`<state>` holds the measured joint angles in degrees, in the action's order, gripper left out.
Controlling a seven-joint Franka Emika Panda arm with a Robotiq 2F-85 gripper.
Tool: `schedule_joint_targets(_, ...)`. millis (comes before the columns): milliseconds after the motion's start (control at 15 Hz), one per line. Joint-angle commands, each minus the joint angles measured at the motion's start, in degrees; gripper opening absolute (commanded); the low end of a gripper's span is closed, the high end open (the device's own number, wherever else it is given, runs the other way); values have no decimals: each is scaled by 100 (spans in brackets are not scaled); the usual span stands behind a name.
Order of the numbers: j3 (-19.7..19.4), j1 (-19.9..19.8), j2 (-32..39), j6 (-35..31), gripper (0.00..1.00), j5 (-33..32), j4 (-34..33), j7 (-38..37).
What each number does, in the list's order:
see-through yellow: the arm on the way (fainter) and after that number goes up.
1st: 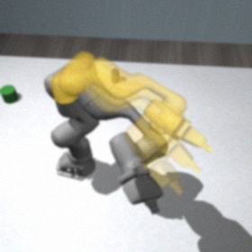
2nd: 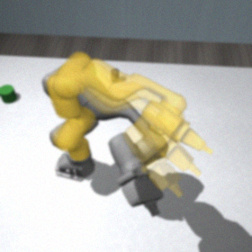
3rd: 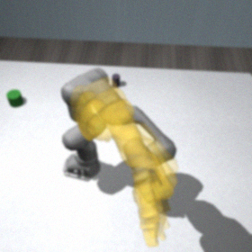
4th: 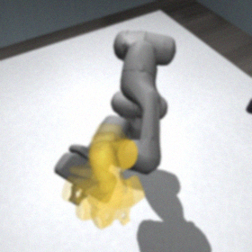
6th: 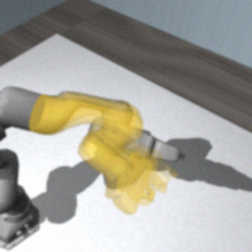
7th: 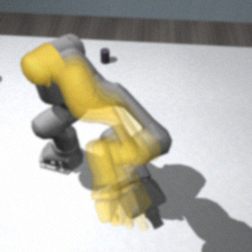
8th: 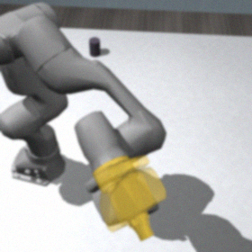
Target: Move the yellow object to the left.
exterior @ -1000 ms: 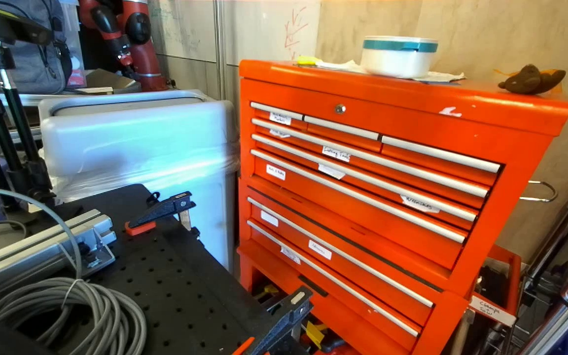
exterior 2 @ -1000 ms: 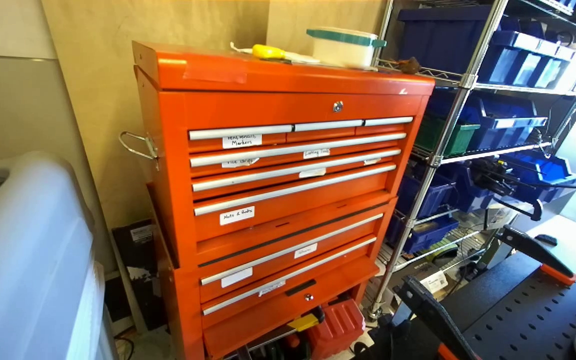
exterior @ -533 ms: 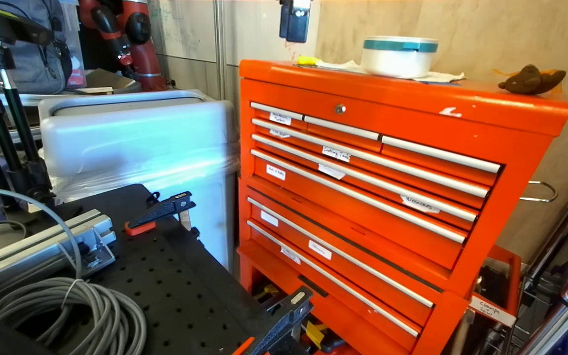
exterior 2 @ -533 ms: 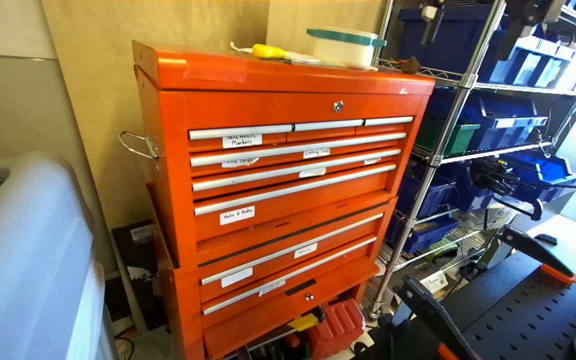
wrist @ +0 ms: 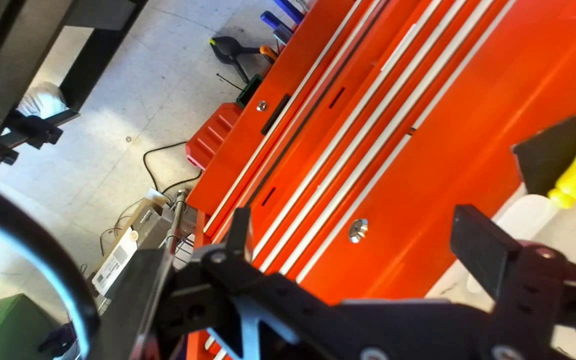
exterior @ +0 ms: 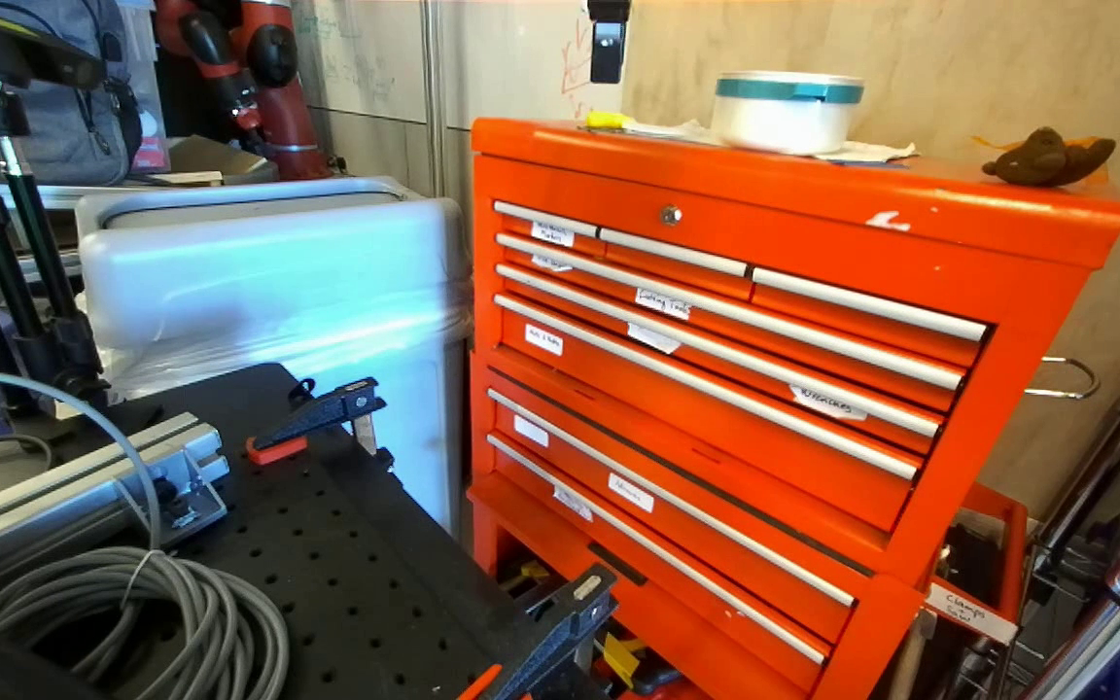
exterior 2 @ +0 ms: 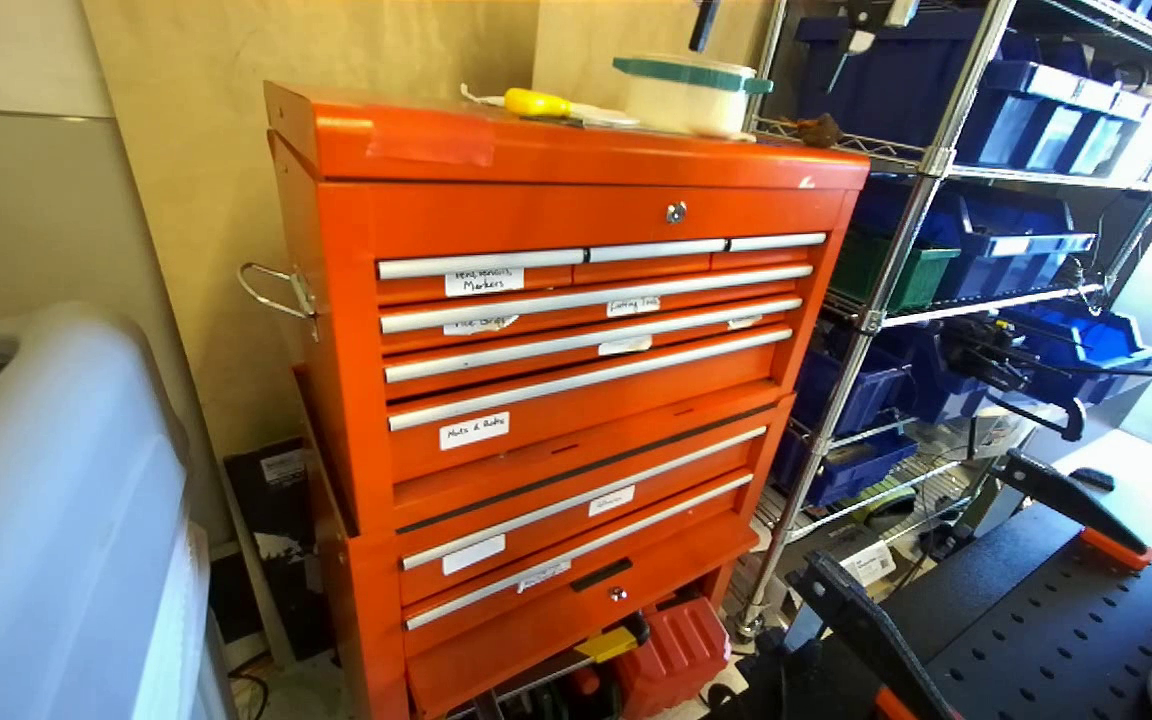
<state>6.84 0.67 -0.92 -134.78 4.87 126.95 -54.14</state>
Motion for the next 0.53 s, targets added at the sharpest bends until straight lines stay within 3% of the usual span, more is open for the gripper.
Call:
schedule_joint_targets(0, -22, 263, 601, -157, 100, -102, -646, -652)
schedule_joint_targets(467, -165, 789, 1464, -686, 100, -603, -1409, -1341)
